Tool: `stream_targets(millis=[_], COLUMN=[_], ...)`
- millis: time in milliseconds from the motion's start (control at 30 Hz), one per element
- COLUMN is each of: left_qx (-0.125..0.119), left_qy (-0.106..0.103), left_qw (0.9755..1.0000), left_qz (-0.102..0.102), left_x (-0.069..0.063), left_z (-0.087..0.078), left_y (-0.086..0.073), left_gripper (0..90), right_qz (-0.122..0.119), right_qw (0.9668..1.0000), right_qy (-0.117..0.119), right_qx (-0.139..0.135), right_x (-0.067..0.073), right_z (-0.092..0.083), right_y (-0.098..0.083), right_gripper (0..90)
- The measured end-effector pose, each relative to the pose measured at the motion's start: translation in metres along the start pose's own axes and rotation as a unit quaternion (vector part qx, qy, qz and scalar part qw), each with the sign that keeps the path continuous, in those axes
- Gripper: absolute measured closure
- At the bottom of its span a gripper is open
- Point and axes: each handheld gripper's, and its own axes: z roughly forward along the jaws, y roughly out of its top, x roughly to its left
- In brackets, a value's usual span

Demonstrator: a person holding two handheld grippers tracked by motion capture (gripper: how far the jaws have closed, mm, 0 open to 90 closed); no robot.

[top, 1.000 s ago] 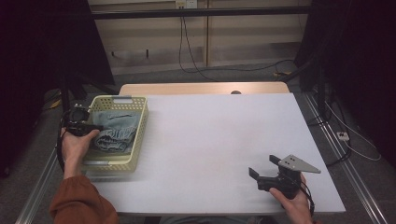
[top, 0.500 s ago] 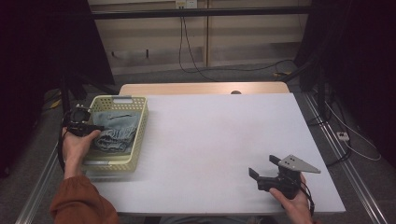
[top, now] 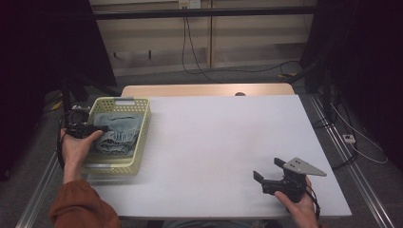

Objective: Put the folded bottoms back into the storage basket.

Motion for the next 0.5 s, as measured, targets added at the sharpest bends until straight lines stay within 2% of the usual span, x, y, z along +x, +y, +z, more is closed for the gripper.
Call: stream_targets(millis=[133, 200, 433, 500], left_qx=[-0.015, -0.02, -0.052, -0.063], left_qy=[-0.002, -0.011, -0.011, -0.008], left_qw=[0.9998, 0.9997, 0.9985, 0.9979], left_qz=[-0.012, -0.013, 0.015, 0.013], left_x=[0.002, 0.002, -0.003, -0.004], left_z=[-0.003, -0.006, -0.011, -0.013], left_y=[0.001, 0.001, 0.003, 0.004], left_gripper=[36.2, 34.1, 22.5, 17.6], right_qz=[0.001, 0.001, 0.0, 0.001], right_qw=[1.0, 1.0, 1.0, 1.0], right_qy=[0.001, 0.0, 0.0, 0.0], right_qx=[-0.001, -0.001, -0.001, -0.001], right_x=[0.0, 0.0, 0.001, 0.001], right_z=[0.0, 0.0, 0.0, 0.0], right_y=[0.0, 0.0, 0.0, 0.0], right_gripper=[5.1, 5.1, 5.1, 5.1])
